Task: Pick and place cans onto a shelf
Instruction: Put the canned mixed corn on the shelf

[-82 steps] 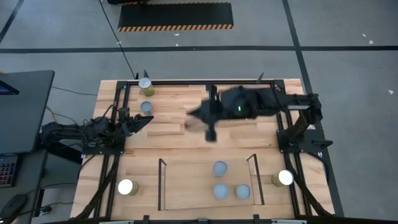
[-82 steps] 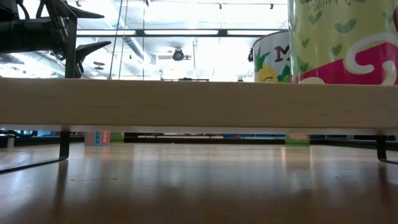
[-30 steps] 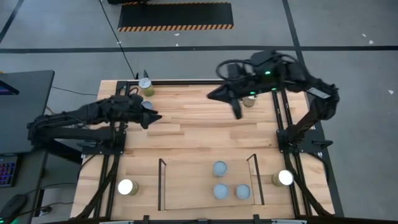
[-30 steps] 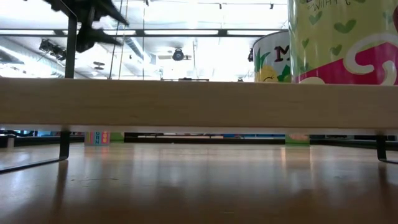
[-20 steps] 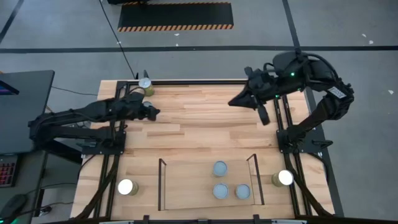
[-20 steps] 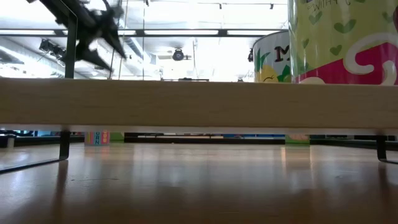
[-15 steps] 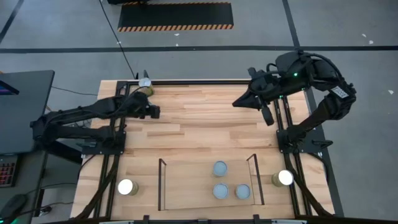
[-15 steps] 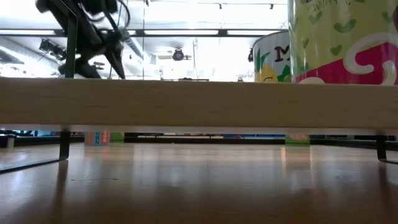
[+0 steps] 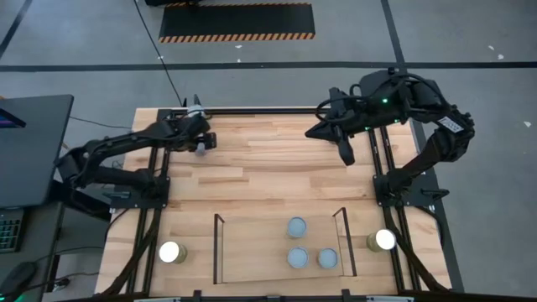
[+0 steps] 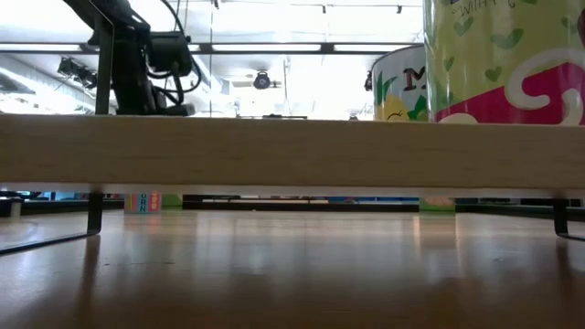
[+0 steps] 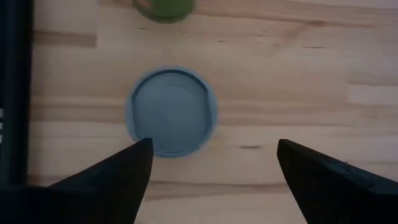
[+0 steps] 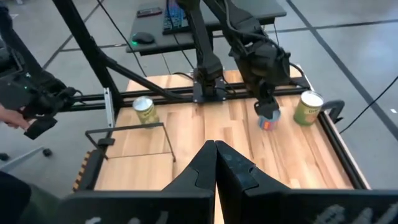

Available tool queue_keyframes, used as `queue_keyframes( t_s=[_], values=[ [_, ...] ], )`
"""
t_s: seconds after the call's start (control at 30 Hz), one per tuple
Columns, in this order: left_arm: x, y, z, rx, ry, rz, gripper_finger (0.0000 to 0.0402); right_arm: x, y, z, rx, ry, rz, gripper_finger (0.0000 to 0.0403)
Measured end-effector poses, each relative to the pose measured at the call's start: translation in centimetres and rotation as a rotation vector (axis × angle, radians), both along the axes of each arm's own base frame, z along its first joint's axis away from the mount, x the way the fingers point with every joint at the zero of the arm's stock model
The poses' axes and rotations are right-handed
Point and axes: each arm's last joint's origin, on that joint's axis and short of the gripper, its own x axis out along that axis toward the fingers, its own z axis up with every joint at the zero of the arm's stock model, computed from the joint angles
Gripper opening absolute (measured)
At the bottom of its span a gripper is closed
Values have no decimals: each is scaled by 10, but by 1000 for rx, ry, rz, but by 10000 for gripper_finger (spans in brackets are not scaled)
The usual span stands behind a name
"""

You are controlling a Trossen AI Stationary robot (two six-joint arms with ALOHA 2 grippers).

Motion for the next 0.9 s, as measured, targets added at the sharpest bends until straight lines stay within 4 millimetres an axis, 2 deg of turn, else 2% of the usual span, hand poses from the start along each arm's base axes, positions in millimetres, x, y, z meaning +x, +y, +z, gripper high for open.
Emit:
queue_keyframes(
  t_s=[0.37, 0.9],
  values=[
    [1, 6, -11, 85, 139, 94, 350, 22, -17, -10, -5, 36, -49, 9],
    [17, 17, -49, 27, 206, 142, 350, 25, -21, -12, -2, 44, -36, 9]
  ],
)
